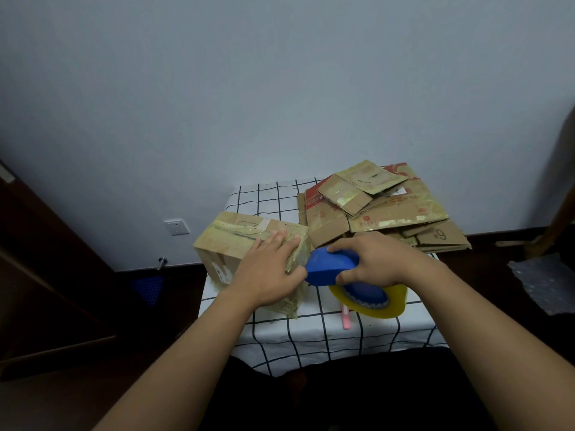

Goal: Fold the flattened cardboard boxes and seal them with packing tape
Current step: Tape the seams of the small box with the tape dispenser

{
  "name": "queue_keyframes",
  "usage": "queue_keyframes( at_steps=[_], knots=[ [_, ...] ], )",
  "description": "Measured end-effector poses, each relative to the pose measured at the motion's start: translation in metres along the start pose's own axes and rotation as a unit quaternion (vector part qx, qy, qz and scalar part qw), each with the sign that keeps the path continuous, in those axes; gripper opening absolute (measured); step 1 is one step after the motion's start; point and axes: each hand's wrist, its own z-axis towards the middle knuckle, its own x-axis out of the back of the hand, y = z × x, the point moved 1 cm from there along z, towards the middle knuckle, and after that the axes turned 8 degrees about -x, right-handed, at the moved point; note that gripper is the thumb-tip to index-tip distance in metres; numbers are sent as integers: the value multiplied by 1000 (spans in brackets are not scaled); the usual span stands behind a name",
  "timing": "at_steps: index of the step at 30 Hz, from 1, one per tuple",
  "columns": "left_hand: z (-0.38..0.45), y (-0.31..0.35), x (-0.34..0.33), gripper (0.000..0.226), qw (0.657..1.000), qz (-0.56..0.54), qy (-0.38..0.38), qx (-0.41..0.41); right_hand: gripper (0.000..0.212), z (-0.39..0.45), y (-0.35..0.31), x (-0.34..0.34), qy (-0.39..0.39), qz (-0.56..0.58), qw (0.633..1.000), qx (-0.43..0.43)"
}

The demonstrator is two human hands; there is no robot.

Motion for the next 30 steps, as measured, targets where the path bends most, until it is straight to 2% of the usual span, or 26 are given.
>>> queue_keyframes(
  at_steps=[2,4,7,13,16,18,22,27,30],
  knots=[
    [6,8,-4,55,998,-16,53,29,64,3,-6,5,-3,-3,1000,3],
    [10,13,-10,41,994,16,98,40,63,6,-13,9,-8,-8,1000,7],
    [13,14,-16,25,990,18,126,54,61,10,-22,16,-18,-13,1000,8],
    [15,12,-16,22,991,-8,125,52,52,23,-29,29,-71,-20,997,-10],
    [13,12,-15,27,991,-1,127,47,58,27,-32,13,-121,-46,991,-28],
    [12,13,-15,32,991,-4,121,51,64,25,-26,3,-127,-35,990,-46],
    [11,14,-7,44,992,31,115,50,69,16,-7,9,-80,-12,994,-71],
    [-9,5,10,54,988,51,145,20,65,0,10,24,19,43,995,-87],
    [-30,-10,21,69,987,53,151,-4,69,-6,16,25,72,84,991,-82]
  ],
)
